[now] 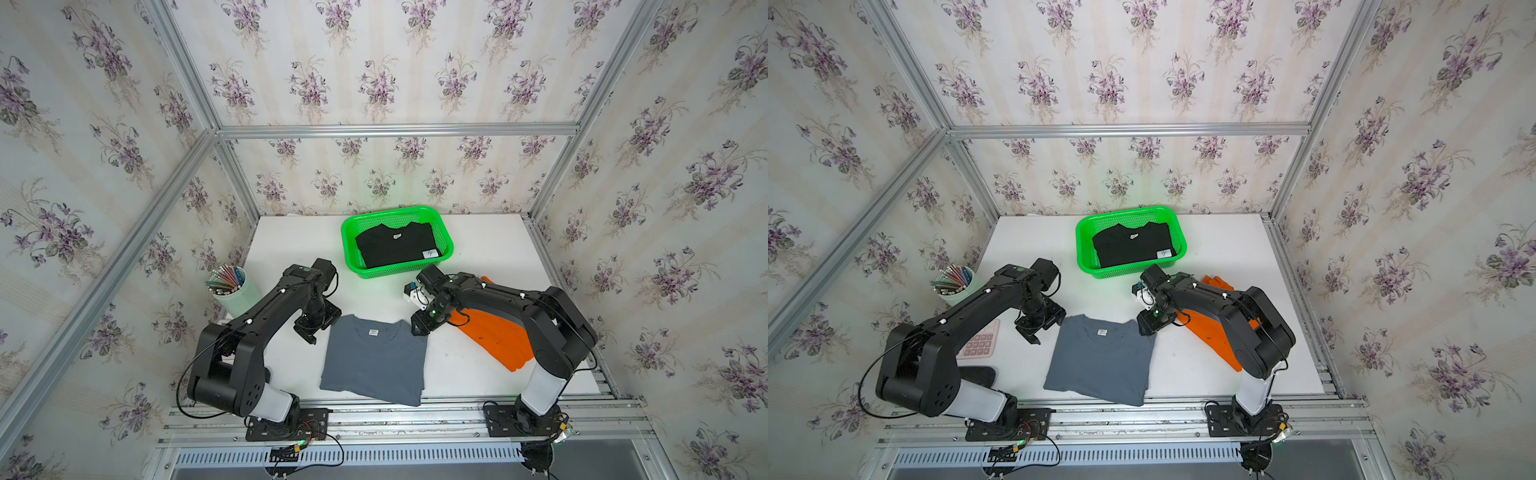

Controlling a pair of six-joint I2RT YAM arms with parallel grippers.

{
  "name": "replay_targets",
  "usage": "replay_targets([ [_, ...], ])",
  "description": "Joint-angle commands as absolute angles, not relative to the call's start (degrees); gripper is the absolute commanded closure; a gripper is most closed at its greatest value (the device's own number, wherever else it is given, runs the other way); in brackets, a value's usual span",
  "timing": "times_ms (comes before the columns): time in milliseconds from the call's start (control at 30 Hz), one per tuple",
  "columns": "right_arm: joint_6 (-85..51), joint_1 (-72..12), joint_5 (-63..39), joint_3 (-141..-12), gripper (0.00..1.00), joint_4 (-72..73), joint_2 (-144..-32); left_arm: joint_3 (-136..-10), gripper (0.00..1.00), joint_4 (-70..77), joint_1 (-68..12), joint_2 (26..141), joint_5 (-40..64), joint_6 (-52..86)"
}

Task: Put the folded t-shirts into the basket
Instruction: Pick up the T-shirt from the center of the board.

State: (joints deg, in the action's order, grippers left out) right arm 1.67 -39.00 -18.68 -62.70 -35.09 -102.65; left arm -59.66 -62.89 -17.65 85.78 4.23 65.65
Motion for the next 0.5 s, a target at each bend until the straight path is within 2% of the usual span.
replay_targets([
  [0, 3.4, -38.2, -19.2, -62.1, 0.45, -34.9, -104.7, -59.9, 0.26, -63.8, -17.7, 86.1, 3.5, 66.1],
  [100, 3.6, -38.2, -24.4, -61.1, 0.47, -33.4, -106.9, -59.7, 0.25, -63.0, -17.8, 86.0, 4.4, 66.7],
  [167, 4.0, -38.2, -28.9, -60.3, 0.51, -33.1, -107.8, -59.9, 0.25, -62.8, -17.9, 86.3, 4.8, 67.0],
  [200, 4.4, -38.2, -31.1, -59.6, 0.55, -32.9, -107.9, -60.1, 0.26, -62.8, -17.9, 86.5, 4.8, 67.0],
  [333, 5.4, -38.2, -37.6, -57.7, 0.84, -31.9, -105.8, -61.3, 0.25, -62.8, -17.8, 87.5, 5.0, 67.2],
  [467, 4.9, -38.2, -43.4, -56.4, 0.97, -29.9, -102.2, -63.0, 0.23, -63.1, -17.8, 88.7, 5.1, 67.2],
])
